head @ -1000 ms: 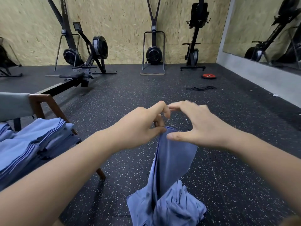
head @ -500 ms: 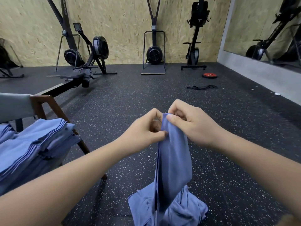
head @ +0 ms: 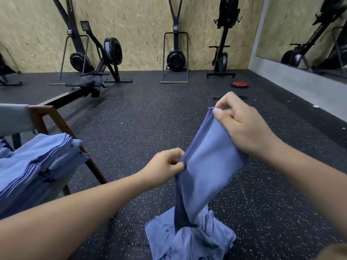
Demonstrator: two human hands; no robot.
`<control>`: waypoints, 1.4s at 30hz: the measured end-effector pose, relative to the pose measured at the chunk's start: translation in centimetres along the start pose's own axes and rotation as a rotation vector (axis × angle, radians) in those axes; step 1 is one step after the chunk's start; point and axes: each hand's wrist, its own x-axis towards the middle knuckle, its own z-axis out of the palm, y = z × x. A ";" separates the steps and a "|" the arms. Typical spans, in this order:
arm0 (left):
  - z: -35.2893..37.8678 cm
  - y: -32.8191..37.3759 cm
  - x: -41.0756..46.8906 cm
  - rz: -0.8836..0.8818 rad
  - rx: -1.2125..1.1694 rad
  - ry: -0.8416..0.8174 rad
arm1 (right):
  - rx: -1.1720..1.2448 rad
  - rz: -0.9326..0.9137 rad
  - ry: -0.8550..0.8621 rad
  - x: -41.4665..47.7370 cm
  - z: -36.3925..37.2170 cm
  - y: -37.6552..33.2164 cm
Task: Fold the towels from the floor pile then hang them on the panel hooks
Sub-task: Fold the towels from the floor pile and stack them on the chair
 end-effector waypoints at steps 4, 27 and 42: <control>-1.1 -0.8 -0.2 0.163 0.228 0.077 | -0.015 0.077 0.081 0.4 -1.3 1.4; -4.9 1.7 -0.3 0.320 0.375 0.138 | 0.046 0.055 -0.340 -1.1 4.1 1.7; -5.2 1.5 -0.6 0.135 0.505 0.109 | -0.081 -0.087 -0.490 -0.6 6.8 2.5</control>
